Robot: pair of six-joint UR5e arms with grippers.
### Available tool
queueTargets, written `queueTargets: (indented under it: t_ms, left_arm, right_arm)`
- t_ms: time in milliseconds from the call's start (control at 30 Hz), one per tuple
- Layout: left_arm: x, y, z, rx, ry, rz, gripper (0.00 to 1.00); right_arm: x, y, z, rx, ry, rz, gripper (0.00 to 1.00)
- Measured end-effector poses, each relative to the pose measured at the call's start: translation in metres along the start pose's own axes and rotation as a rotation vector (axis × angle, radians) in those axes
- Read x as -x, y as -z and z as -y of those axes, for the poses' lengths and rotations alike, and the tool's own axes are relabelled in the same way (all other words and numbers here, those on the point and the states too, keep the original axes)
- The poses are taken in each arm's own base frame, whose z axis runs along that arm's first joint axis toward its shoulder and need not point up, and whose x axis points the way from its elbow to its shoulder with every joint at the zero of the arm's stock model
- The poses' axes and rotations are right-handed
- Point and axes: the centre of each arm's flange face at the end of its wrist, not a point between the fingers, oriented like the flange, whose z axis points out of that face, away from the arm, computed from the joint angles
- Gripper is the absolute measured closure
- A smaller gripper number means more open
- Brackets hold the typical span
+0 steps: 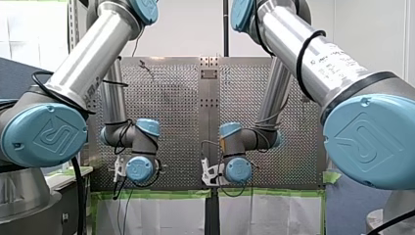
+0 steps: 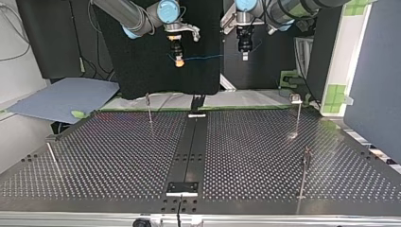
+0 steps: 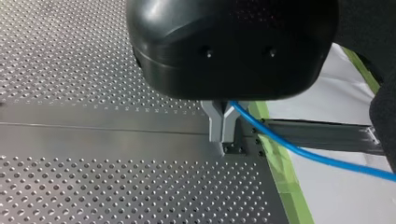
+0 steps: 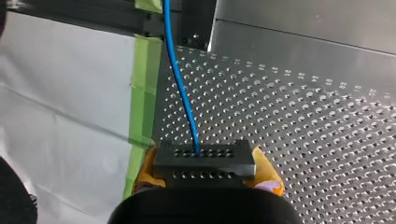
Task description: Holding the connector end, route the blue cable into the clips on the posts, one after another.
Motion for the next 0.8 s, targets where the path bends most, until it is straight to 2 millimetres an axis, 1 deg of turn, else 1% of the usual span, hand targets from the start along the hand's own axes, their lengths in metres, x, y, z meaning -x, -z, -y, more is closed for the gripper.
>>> queueTargets:
  t_ms: [67,167,267,400,533,767,800]
  left_arm:
    - [0.005,-0.003,0.000,-0.006,0.010,0.002,1.00]
    - [0.013,-0.006,-0.001,-0.018,0.037,0.003,1.00]
    - [0.023,-0.008,-0.004,-0.022,0.068,0.002,1.00]
    - [0.035,-0.008,-0.009,0.004,0.097,0.002,1.00]
    - [0.046,-0.006,-0.013,0.024,0.079,0.003,1.00]
    - [0.064,-0.004,-0.020,0.050,0.064,0.002,1.00]
    - [0.068,-0.004,-0.021,0.053,0.065,0.003,1.00]
  right_arm:
    - [-0.001,0.003,0.000,-0.003,-0.007,0.000,1.00]
    - [-0.009,0.010,0.003,-0.015,-0.023,0.000,1.00]
    - [-0.022,0.016,0.010,-0.039,-0.053,-0.022,1.00]
    - [-0.046,0.016,0.016,-0.077,-0.101,-0.064,1.00]
    - [-0.073,0.015,0.020,-0.119,-0.148,-0.094,1.00]
    - [-0.115,0.018,0.023,-0.170,-0.182,-0.144,1.00]
    - [-0.123,0.019,0.023,-0.177,-0.186,-0.158,1.00]
